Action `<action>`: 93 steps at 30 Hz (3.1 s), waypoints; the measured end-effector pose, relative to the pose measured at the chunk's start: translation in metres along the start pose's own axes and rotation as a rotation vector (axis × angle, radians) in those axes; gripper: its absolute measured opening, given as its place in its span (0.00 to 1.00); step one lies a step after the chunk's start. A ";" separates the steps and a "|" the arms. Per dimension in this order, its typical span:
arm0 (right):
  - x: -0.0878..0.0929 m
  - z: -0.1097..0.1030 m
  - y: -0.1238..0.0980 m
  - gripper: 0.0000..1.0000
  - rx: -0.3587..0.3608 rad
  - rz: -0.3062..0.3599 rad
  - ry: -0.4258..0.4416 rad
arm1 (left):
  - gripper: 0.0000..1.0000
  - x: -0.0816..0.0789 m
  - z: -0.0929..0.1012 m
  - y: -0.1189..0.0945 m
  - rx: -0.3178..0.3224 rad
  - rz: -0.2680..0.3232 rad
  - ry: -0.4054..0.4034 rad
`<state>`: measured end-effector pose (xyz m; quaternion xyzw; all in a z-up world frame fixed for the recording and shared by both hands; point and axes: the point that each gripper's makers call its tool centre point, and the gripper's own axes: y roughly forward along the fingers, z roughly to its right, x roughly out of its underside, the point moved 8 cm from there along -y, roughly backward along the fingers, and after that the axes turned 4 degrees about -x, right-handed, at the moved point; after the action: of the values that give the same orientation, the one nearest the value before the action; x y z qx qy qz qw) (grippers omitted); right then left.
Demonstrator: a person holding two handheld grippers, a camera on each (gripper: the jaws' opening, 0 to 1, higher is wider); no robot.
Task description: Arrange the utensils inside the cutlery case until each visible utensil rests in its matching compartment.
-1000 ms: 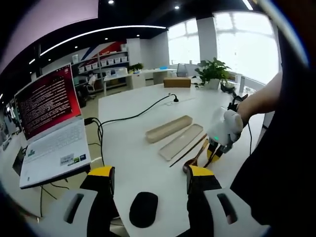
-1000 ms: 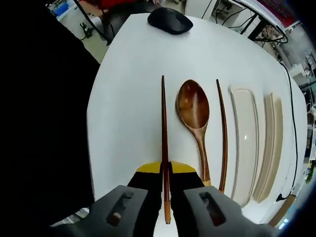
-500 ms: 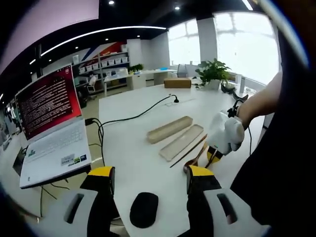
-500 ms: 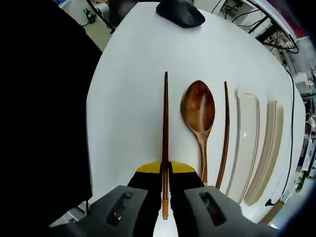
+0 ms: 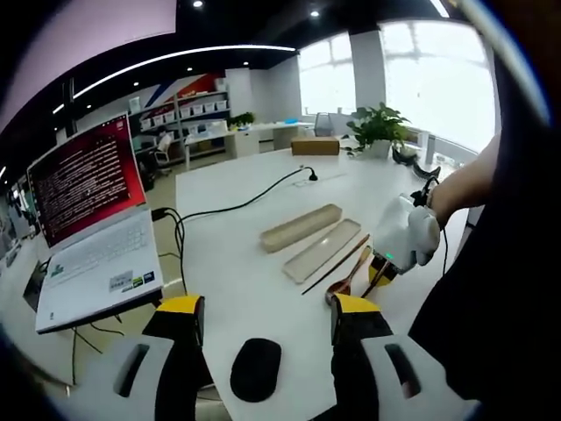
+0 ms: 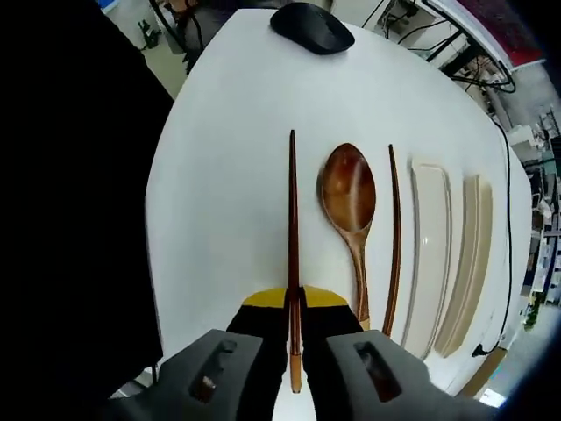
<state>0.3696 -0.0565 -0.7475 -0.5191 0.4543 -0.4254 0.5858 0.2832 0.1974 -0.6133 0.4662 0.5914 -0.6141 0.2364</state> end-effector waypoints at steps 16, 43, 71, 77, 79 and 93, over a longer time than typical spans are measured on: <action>0.002 -0.006 -0.002 0.01 -0.040 0.072 0.033 | 0.59 -0.001 0.002 0.002 0.010 -0.001 0.003; 0.018 0.000 -0.003 0.03 -0.097 0.173 0.143 | 0.59 -0.006 -0.001 0.003 0.014 -0.007 0.016; 0.009 0.002 -0.001 0.01 -0.102 0.094 0.104 | 0.59 -0.010 0.010 0.007 0.028 -0.016 0.015; 0.009 0.002 -0.002 0.01 -0.106 0.093 0.104 | 0.59 -0.009 0.008 0.007 0.027 -0.017 0.014; 0.009 0.003 -0.002 0.01 -0.107 0.094 0.107 | 0.59 -0.009 0.008 0.007 0.027 -0.015 0.012; 0.010 0.004 -0.002 0.01 -0.112 0.101 0.122 | 0.59 -0.012 0.010 0.010 0.033 -0.019 0.015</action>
<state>0.3753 -0.0653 -0.7464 -0.5007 0.5377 -0.4001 0.5478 0.2939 0.1825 -0.6097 0.4687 0.5872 -0.6227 0.2184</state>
